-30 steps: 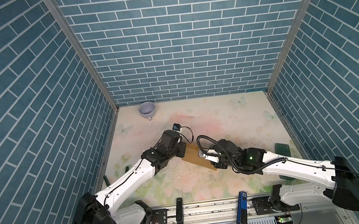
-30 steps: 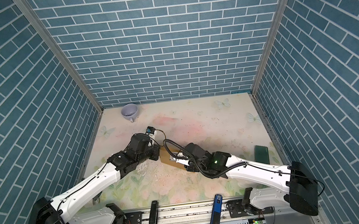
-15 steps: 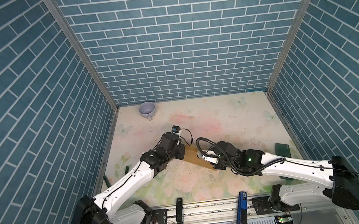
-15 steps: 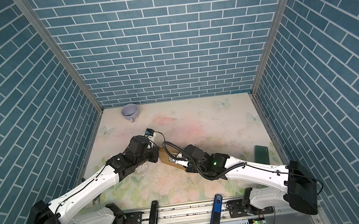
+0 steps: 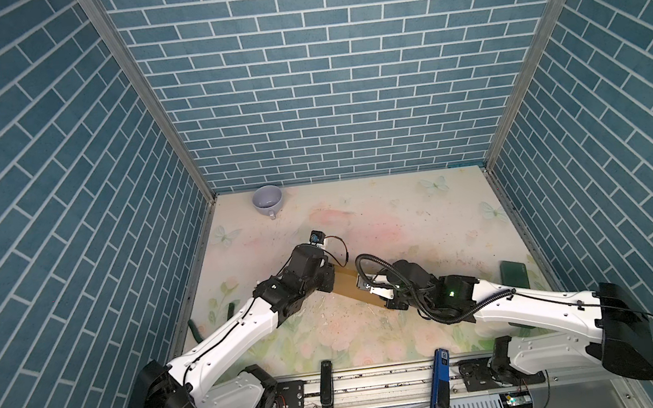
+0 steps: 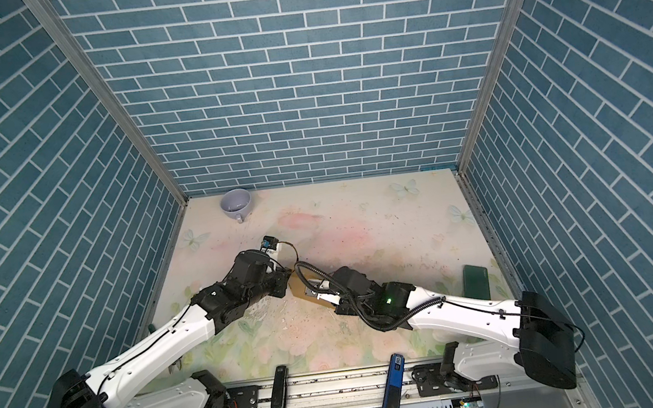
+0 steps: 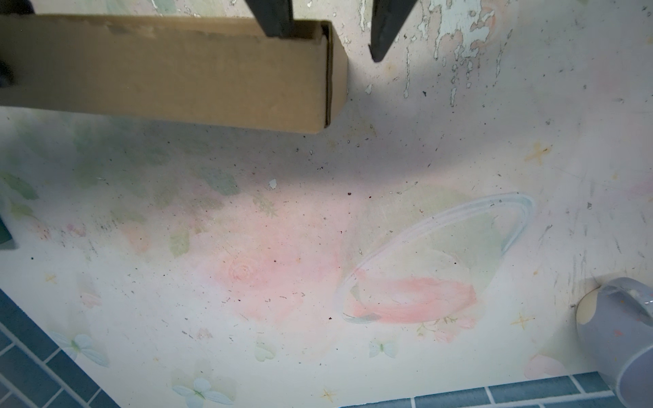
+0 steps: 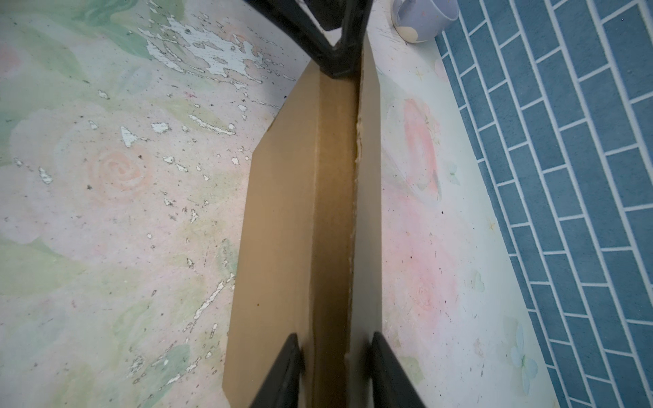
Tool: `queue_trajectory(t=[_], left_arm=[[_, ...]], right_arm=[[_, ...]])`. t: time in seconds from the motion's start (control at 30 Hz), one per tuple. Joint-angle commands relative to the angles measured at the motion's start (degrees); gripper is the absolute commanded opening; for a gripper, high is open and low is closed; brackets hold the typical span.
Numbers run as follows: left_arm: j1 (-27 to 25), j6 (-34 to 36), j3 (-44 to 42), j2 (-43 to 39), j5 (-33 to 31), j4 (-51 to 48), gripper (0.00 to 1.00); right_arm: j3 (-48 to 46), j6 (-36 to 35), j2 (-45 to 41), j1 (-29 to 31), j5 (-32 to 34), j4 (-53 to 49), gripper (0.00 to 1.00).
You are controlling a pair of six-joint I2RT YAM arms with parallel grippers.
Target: Fold the paper box
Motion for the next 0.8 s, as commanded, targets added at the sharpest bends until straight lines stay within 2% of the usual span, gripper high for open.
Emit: queue_trajectory(t=[0.0, 0.23, 0.5, 0.77], left_arm=[[-0.63, 0.20, -2.35, -0.16, 2.08, -6.36, 0.42], [-0.59, 0.49, -2.53, -2.25, 3.61, -7.72, 0.53], [-0.62, 1.82, -1.61, -4.87, 5.46, -10.73, 0.57], [0.93, -0.90, -1.76, -12.64, 5.99, -7.33, 0.67]], right_arm=[[-2.18, 1.59, 1.68, 0.11, 0.55, -0.39, 0.33], [-1.92, 2.75, 2.21, 0.07, 0.68, -0.64, 0.32], [-1.92, 3.21, 2.47, 0.05, 0.99, -0.54, 0.32], [-1.83, 3.28, 2.64, 0.02, 0.45, -0.64, 0.32]])
